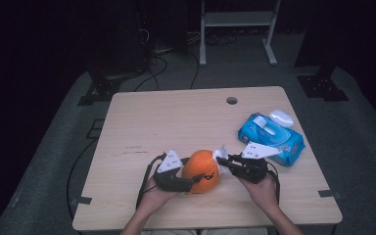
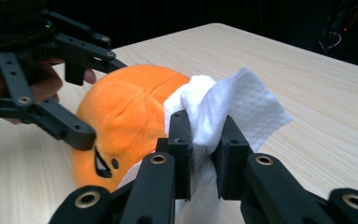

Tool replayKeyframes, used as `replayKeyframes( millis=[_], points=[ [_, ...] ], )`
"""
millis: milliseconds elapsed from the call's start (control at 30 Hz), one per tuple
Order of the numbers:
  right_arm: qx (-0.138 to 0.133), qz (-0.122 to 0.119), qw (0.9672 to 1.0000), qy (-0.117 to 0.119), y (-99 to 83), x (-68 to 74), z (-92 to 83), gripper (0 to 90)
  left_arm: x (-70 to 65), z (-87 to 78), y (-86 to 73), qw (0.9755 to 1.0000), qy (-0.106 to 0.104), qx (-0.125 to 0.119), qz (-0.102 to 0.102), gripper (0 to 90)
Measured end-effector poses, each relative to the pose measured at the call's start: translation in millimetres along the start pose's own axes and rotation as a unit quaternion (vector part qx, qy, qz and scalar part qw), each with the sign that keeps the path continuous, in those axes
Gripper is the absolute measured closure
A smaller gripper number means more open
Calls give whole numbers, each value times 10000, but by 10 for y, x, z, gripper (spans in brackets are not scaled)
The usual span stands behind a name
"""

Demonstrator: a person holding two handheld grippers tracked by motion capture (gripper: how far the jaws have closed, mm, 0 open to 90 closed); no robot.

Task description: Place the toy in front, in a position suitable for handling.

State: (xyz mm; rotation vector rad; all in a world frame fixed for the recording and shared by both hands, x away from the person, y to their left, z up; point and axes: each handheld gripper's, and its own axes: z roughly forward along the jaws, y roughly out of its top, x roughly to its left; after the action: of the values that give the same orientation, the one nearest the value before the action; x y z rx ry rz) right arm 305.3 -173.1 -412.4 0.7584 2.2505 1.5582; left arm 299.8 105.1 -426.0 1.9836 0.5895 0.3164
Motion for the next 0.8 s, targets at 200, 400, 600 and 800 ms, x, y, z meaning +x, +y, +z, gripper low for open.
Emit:
replayKeyframes(
  millis=[200,400,600,800],
  points=[
    [-105,-395,9990,158,92,196,-13,780,9,-18,-9,10000,-5,17,24,319],
    [49,140,9998,-142,-29,-109,-25,780,-26,-21,-3,9998,-41,19,183,335],
    [-31,41,10000,45,14,19,-12,779,-6,-23,-10,9999,-19,16,121,333],
    [-140,-438,9984,326,105,263,-5,779,-6,-24,-9,10000,22,23,64,333]
  ],
)
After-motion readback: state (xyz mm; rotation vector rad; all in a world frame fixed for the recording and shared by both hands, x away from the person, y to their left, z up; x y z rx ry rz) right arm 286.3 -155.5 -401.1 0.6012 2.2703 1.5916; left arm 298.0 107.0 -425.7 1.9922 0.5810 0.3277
